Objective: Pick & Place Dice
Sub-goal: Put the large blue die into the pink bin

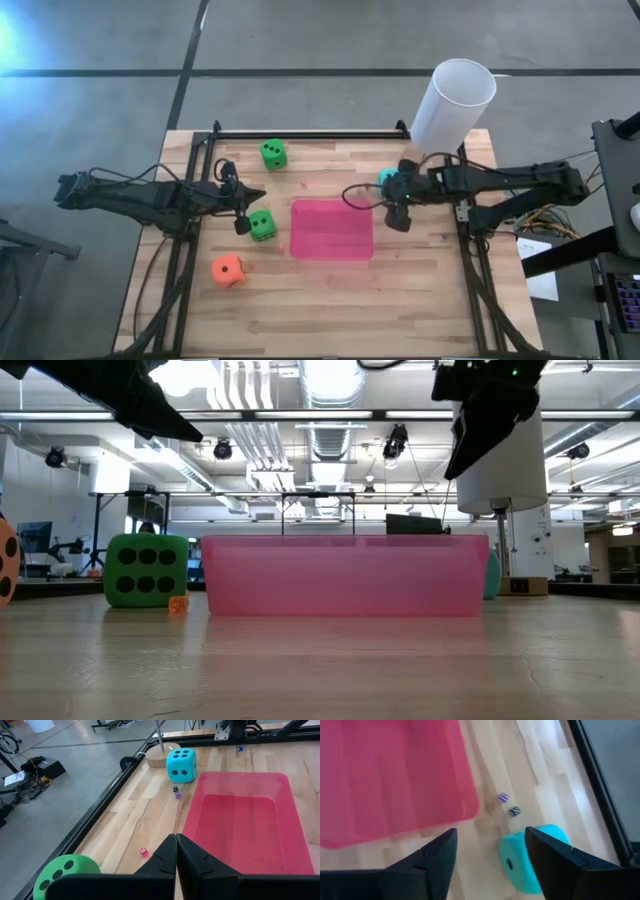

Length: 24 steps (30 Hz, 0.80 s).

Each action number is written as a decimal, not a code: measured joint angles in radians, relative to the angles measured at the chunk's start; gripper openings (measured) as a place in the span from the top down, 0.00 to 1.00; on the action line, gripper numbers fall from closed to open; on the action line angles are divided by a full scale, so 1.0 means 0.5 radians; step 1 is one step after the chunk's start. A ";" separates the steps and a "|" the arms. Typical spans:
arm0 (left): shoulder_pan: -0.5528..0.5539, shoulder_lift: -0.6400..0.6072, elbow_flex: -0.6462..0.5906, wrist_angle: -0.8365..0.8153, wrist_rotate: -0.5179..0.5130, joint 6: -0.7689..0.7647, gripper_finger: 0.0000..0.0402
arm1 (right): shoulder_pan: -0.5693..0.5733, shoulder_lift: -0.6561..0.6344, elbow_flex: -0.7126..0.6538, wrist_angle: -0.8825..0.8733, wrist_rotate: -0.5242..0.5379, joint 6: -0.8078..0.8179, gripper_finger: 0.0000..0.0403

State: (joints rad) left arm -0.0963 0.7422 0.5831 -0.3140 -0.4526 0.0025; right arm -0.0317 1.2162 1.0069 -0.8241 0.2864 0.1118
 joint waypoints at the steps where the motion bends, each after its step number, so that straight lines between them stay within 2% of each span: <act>1: 0.000 0.000 0.000 0.000 0.000 0.000 0.98 | -0.030 0.009 -0.010 0.001 -0.006 -0.013 0.38; 4: 0.000 0.000 0.000 0.001 0.000 0.000 0.98 | -0.114 0.024 -0.028 -0.005 -0.055 -0.046 0.29; 13: 0.000 0.000 0.000 0.000 0.000 -0.001 0.98 | -0.434 0.024 -0.034 0.026 -0.409 -0.298 0.03; 16: 0.000 0.000 0.000 0.000 0.000 -0.001 0.98 | -0.526 0.024 -0.044 0.042 -0.506 -0.377 0.01; 24: 0.001 0.000 0.000 0.000 0.000 -0.003 0.98 | -0.668 0.093 -0.077 0.061 -0.553 -0.583 0.01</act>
State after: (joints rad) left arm -0.0960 0.7422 0.5831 -0.3141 -0.4526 0.0012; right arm -0.3657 1.2627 0.9684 -0.7937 0.0099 -0.1798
